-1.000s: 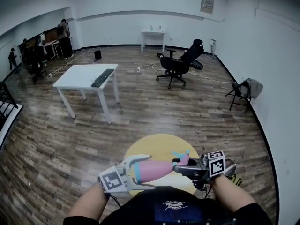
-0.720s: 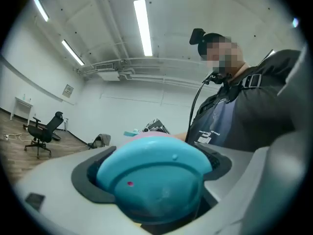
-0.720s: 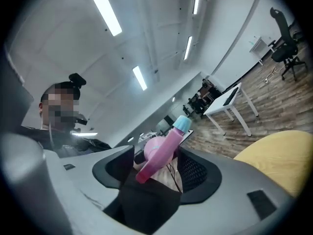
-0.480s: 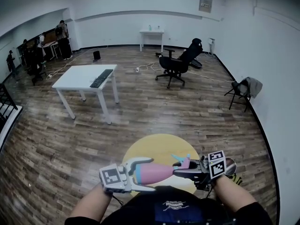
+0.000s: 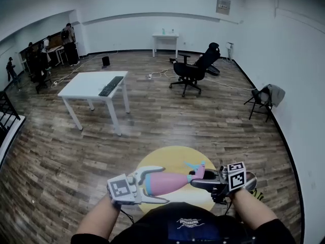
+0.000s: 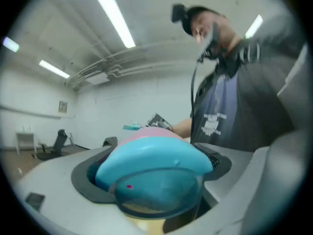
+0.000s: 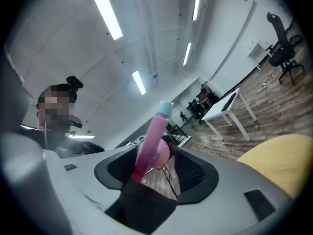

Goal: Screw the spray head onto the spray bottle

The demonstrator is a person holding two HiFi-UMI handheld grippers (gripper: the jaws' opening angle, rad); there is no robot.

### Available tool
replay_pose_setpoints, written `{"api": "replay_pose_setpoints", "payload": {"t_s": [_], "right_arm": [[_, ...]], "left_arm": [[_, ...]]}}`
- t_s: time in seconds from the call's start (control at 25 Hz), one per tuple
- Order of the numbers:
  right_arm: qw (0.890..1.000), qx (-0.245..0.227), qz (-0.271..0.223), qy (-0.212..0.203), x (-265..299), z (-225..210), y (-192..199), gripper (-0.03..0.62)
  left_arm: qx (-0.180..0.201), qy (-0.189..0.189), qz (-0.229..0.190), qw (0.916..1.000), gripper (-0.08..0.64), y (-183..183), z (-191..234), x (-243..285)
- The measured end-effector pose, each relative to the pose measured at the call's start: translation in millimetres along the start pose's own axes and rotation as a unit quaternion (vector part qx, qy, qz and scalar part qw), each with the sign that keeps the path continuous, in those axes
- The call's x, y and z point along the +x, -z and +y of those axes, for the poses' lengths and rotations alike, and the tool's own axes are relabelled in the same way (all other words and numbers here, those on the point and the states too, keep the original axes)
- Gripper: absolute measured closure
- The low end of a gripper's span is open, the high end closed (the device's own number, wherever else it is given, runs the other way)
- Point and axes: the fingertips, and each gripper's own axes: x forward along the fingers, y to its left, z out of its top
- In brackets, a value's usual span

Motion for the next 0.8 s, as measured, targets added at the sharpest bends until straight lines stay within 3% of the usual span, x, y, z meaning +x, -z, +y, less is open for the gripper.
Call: {"api": "replay_pose_setpoints", "payload": {"t_s": [0.08, 0.16, 0.28, 0.4, 0.48, 0.52, 0.56, 0.64, 0.68, 0.72, 0.76, 0.8], "right_arm": [[1.000, -0.027, 0.015, 0.001, -4.1, 7.5, 0.8, 0.308], [0.998, -0.045, 0.032, 0.004, -3.7, 12.9, 5.1, 0.307], [0.998, -0.042, 0.049, 0.009, -1.3, 12.3, 10.4, 0.305], [0.997, -0.034, 0.070, 0.016, 1.5, 10.0, 20.0, 0.305], [0.998, -0.016, 0.066, 0.012, 4.4, 10.4, 20.8, 0.318], [0.998, -0.007, 0.058, 0.007, 5.2, 11.1, 18.9, 0.414], [0.999, 0.002, 0.049, -0.001, 5.0, 12.2, 16.5, 0.430], [0.999, 0.017, 0.039, -0.015, 2.1, 14.3, 13.7, 0.434], [0.999, 0.027, 0.038, -0.018, -0.2, 14.0, 14.0, 0.436], [0.998, 0.042, 0.038, -0.019, -2.5, 12.0, 15.4, 0.436], [0.997, 0.061, 0.038, -0.019, -4.5, 8.4, 17.8, 0.436], [0.996, 0.083, 0.035, -0.021, -5.6, 4.4, 20.5, 0.436]], "left_arm": [[-0.110, 0.039, -0.049, 0.9919, 0.035, -2.4, -2.6, -5.6], [-0.168, 0.070, -0.071, 0.9808, 0.035, 1.7, -5.9, -7.8], [-0.187, 0.069, -0.092, 0.9756, 0.037, 0.2, -2.6, -8.5], [-0.167, 0.056, -0.091, 0.9802, 0.037, -3.0, 0.3, -4.5], [-0.129, 0.047, -0.076, 0.9877, 0.037, -6.6, -3.0, 2.4], [-0.103, 0.042, -0.063, 0.9918, 0.038, -7.8, -6.0, 5.7], [-0.076, 0.036, -0.048, 0.9954, 0.038, -7.9, -9.5, 8.6], [-0.003, 0.019, 0.000, 0.9998, 0.038, -3.0, -16.3, 14.1], [0.052, 0.004, 0.038, 0.9979, 0.038, 3.7, -17.6, 17.0], [0.122, -0.019, 0.088, 0.9885, 0.038, 12.8, -16.0, 18.9], [0.198, -0.046, 0.143, 0.9686, 0.038, 22.7, -11.6, 19.6], [0.265, -0.070, 0.194, 0.9419, 0.038, 31.7, -6.3, 19.4]]}}
